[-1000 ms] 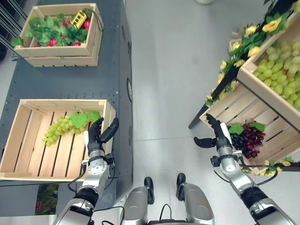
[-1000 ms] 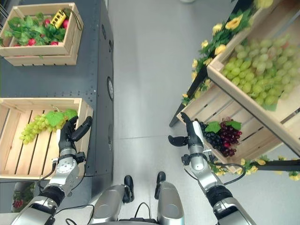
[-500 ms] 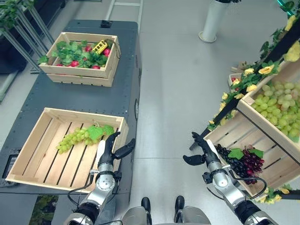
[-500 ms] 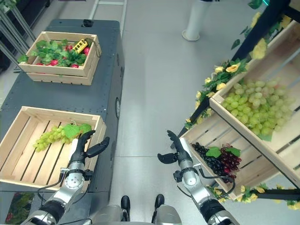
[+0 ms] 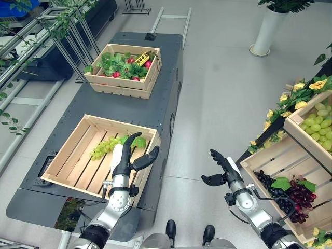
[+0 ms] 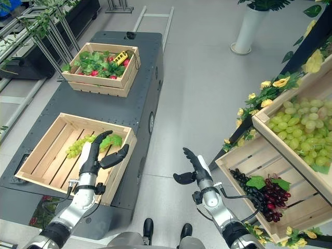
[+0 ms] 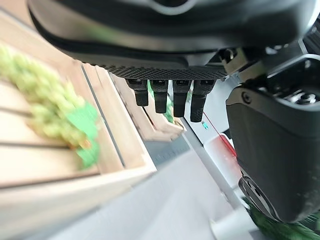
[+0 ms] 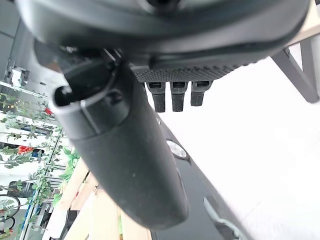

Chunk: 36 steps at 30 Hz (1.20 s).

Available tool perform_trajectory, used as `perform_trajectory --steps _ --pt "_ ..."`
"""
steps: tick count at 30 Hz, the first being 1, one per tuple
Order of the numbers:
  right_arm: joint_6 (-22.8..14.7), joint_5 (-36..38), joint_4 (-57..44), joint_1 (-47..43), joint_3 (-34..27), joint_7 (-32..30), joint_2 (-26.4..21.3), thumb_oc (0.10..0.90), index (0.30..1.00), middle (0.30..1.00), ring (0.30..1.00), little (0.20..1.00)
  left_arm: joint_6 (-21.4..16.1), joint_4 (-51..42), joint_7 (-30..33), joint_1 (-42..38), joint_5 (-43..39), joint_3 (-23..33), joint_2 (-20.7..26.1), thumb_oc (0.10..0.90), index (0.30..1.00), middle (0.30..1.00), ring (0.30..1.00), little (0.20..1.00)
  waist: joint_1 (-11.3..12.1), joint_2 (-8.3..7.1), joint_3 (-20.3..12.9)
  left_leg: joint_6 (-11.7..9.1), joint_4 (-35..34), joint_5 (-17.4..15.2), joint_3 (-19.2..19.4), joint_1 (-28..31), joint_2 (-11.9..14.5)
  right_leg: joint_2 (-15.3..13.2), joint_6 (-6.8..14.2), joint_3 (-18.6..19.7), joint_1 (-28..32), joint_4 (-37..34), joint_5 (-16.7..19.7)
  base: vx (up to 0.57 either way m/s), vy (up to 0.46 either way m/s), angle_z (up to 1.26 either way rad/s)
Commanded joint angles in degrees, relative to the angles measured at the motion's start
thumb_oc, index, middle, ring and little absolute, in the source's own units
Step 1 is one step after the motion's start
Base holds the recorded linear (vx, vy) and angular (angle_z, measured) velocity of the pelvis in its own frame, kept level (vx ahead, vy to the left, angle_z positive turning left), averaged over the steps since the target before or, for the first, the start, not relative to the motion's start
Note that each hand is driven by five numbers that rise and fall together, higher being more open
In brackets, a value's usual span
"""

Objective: Pick up the fruits from the basket on one side to the basket on the other side

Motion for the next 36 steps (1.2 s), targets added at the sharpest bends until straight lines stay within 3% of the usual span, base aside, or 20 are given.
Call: perform_trajectory --steps 1,4,5,6,7,9,13,17,22,24,29,30,31,32,34,35,36 --pt "-5.22 2.15 -3.86 -1.19 1.04 2.56 -0.55 0.800 0.900 0.900 0.900 0.900 -3.97 -4.03 7.07 -2.94 3.97 5.21 5.04 0.800 0.900 0.900 0.900 0.900 0.89 -0.32 -4.15 -4.11 1.64 -4.14 -1.36 -2.37 1.55 -1.90 -2.48 -1.59 -0.62 5.00 -5.49 0.09 -0.019 0.12" --pt "-3.97 2.28 -6.75 0.73 0.89 2.59 -1.63 0.800 0.900 0.900 0.900 0.900 -2.15 -5.36 7.74 -2.19 5.22 8.00 7.71 0.800 0.900 0.900 0.900 0.900 0.96 -0.46 -3.49 -4.72 5.83 -4.73 -1.59 -4.46 0.85 -1.75 -3.17 -1.30 -0.44 5.39 -5.83 0.05 0.005 0.12" --pt "-4.22 2.58 -7.23 1.12 0.78 1.70 -2.08 0.800 0.900 0.900 0.900 0.900 -1.97 -5.29 7.72 -2.98 4.76 8.16 8.49 0.800 0.900 0.900 0.900 0.900 0.67 -0.36 -3.12 -4.76 7.24 -5.17 -0.16 -5.30 0.87 -1.85 -3.27 -1.81 -0.68 5.94 -6.14 -0.04 0.064 0.23" --pt "-4.60 2.34 -7.53 1.67 0.17 -0.03 -2.76 0.800 0.900 0.900 0.900 0.900 -2.01 -3.95 7.73 -5.39 4.94 7.62 9.22 0.800 0.900 0.900 0.900 0.900 -0.36 -0.12 -2.36 -5.23 8.15 -4.94 4.30 -6.45 2.12 -2.23 -3.33 -3.31 -1.03 6.79 -6.50 -0.03 0.104 0.49" --pt "-4.49 2.42 -7.24 1.73 -0.12 -1.11 -3.30 0.800 0.900 0.900 0.900 0.900 -1.23 -1.81 8.12 -7.50 5.54 6.28 9.75 0.800 0.900 0.900 0.900 0.900 -0.96 0.02 -1.67 -5.68 8.46 -5.41 5.18 -6.24 2.50 -2.62 -2.92 -3.47 -0.91 7.20 -6.89 -0.02 0.163 0.69" --pt "-3.92 4.08 -5.39 1.23 -0.19 -1.48 -3.52 0.800 0.900 0.900 0.900 0.900 0.72 0.67 8.61 -8.89 6.68 5.17 10.62 0.800 0.900 0.900 0.900 0.900 -1.04 0.54 -1.24 -5.04 6.32 -4.61 3.30 -5.53 1.64 -3.17 -2.24 -3.12 -1.26 7.32 -6.07 0.05 0.170 0.98" --pt "-5.83 4.04 -3.29 3.06 -1.56 1.43 -2.93 0.800 0.900 0.900 0.900 0.900 3.93 4.53 5.73 -9.55 7.38 6.14 13.90 0.800 0.900 0.900 0.900 0.900 -2.03 1.46 -1.54 -3.79 4.37 -5.11 5.87 -3.25 1.50 -4.52 -0.53 -3.63 -1.13 7.74 -6.01 0.13 0.171 0.08" --pt "-6.03 2.71 -5.10 4.05 -0.44 4.05 -4.44 0.800 0.900 0.900 0.900 0.900 6.21 10.03 3.35 -14.22 8.05 5.85 19.52 0.800 0.900 0.900 0.900 0.900 -3.14 1.73 -1.06 -3.47 6.69 -6.57 7.11 -3.70 1.68 -5.05 -0.25 -3.12 -1.97 9.37 -7.03 0.13 0.129 -0.06" --pt "-4.45 3.96 -6.48 1.53 0.99 3.64 -7.05 0.800 0.900 0.900 0.900 0.900 10.40 13.60 1.75 -19.99 9.64 1.95 22.58 0.800 0.900 0.900 0.900 0.900 -3.86 1.84 1.95 -3.25 9.60 -7.31 6.92 -6.53 1.36 -5.50 -0.46 -1.68 -5.07 13.20 -8.52 0.02 0.164 -0.03" --pt "-3.90 4.33 -7.02 -1.03 1.79 2.86 -7.99 0.800 0.900 0.900 0.900 0.900 11.42 16.17 2.65 -24.17 9.86 -0.16 24.28 0.800 0.900 0.900 0.900 0.900 -4.47 1.52 5.25 -2.97 13.43 -8.09 7.73 -9.67 1.45 -6.06 -0.64 -0.53 -8.51 16.89 -9.34 -0.07 0.186 -0.09" --pt "-3.13 4.98 -6.69 -4.32 2.96 3.32 -9.83 0.800 0.900 0.900 0.900 0.900 14.53 18.73 2.35 -32.07 6.90 -3.80 27.22 0.800 0.900 0.900 0.900 0.900 -5.01 0.23 9.77 -2.16 18.34 -9.19 9.26 -14.05 1.71 -6.47 -0.59 0.84 -12.58 20.53 -9.05 -0.06 0.170 -0.19" --pt "-3.74 5.24 -7.50 -4.78 3.36 3.79 -10.23 0.800 0.900 0.900 0.900 0.900 15.00 19.35 2.76 -34.52 7.19 -4.18 28.24 0.800 0.900 0.900 0.900 0.900 -4.92 -0.63 11.40 -1.43 20.39 -9.90 9.98 -15.71 1.57 -6.99 -0.28 1.29 -16.53 27.31 -8.88 -0.06 0.126 -0.15" --pt "-3.72 5.23 -7.61 -4.82 3.38 3.90 -10.25 0.800 0.900 0.900 0.900 0.900 14.98 19.42 2.83 -34.76 7.35 -4.23 28.33 0.800 0.900 0.900 0.900 0.900 -4.86 -0.76 11.49 -1.34 20.62 -10.02 10.10 -15.93 1.53 -7.09 -0.23 1.42 -17.05 28.02 -8.86 -0.09 0.074 -0.13" --pt "-4.49 4.92 -8.17 -5.00 3.60 4.24 -10.27 0.800 0.900 0.900 0.900 0.900 15.09 20.26 3.04 -37.16 7.74 -4.70 29.42 0.800 0.900 0.900 0.900 0.900 -5.24 -1.40 13.12 -0.65 23.38 -11.07 10.26 -17.68 1.95 -7.16 -0.01 3.04 -21.29 33.83 -8.14 -0.06 -0.015 -0.08" --pt "-4.88 3.99 -8.80 -5.94 4.03 4.36 -10.09 0.800 0.900 0.900 0.900 0.900 15.89 21.59 2.90 -41.80 9.77 -6.62 30.54 0.800 0.900 0.900 0.900 0.900 -6.50 -1.98 15.08 -0.28 27.02 -12.54 9.17 -20.79 2.27 -5.61 -0.27 7.14 -24.82 31.17 -7.04 -0.09 -0.072 0.02" --pt "-4.93 4.07 -8.80 -6.29 4.10 4.36 -10.15 0.800 0.900 0.900 0.900 0.900 16.10 21.79 2.77 -42.76 9.90 -7.28 30.67 0.800 0.900 0.900 0.900 0.900 -6.62 -2.01 15.32 -0.23 27.58 -12.80 9.14 -21.35 2.38 -5.38 -0.37 7.43 -25.03 30.85 -7.35 -0.09 -0.096 0.10" --pt "-5.17 4.35 -8.01 -8.08 4.73 4.48 -10.51 0.800 0.900 0.900 0.900 0.900 17.17 22.07 3.23 -46.12 7.92 -10.22 31.16 0.800 0.900 0.900 0.900 0.900 -7.11 -2.19 15.43 -0.03 29.92 -13.49 9.35 -24.51 2.87 -4.36 -1.10 8.03 -26.99 31.74 -9.63 -0.07 -0.073 0.16"
